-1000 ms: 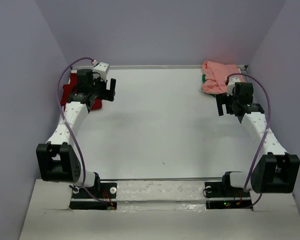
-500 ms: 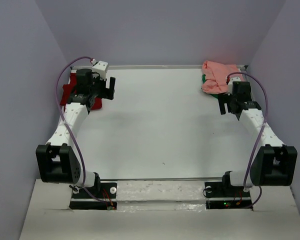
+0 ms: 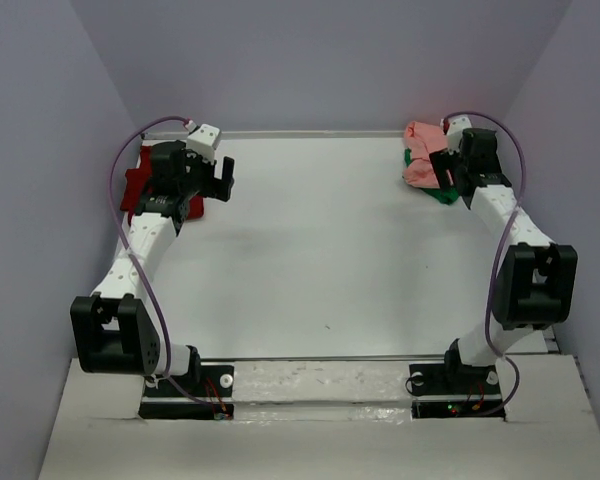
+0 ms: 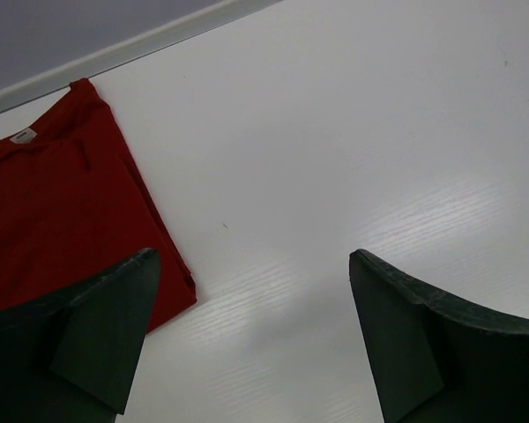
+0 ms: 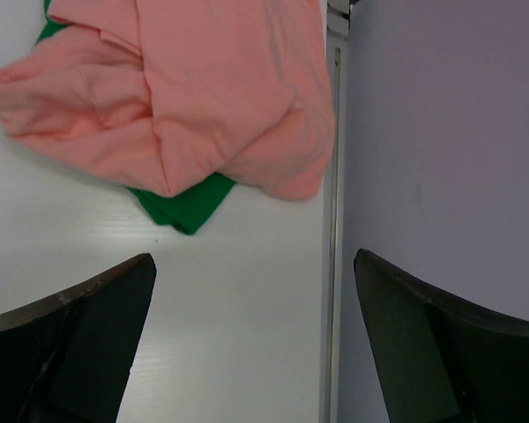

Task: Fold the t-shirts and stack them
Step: Grab crumpled tshirt from bin with the right arm

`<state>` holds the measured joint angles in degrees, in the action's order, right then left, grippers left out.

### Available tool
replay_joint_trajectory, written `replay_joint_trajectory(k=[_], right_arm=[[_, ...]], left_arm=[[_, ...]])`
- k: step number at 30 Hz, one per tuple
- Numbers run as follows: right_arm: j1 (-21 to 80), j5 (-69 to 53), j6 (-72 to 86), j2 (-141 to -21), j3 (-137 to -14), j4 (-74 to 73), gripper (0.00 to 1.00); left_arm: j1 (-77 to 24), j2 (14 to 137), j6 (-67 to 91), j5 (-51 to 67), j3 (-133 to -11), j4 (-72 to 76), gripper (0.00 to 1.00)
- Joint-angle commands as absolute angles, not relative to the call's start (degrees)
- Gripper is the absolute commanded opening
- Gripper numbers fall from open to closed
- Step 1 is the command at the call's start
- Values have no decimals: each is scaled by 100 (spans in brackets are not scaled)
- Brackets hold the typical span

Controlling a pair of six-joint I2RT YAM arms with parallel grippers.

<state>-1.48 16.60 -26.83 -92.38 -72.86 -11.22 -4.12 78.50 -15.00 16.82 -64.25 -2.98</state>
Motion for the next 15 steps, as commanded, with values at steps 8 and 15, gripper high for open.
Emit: replay_joint_trajectory(k=[8,15], right_arm=[[-431,-534,-2418,-11038,-9227,-1291,99],[-598,-967,-2128,-12171,-10561,-2046,97]], left_arm=[[-422,8174,-1652,1723,-6425,123,99],[-431,8288,-1582,1784,-6487,105,99]])
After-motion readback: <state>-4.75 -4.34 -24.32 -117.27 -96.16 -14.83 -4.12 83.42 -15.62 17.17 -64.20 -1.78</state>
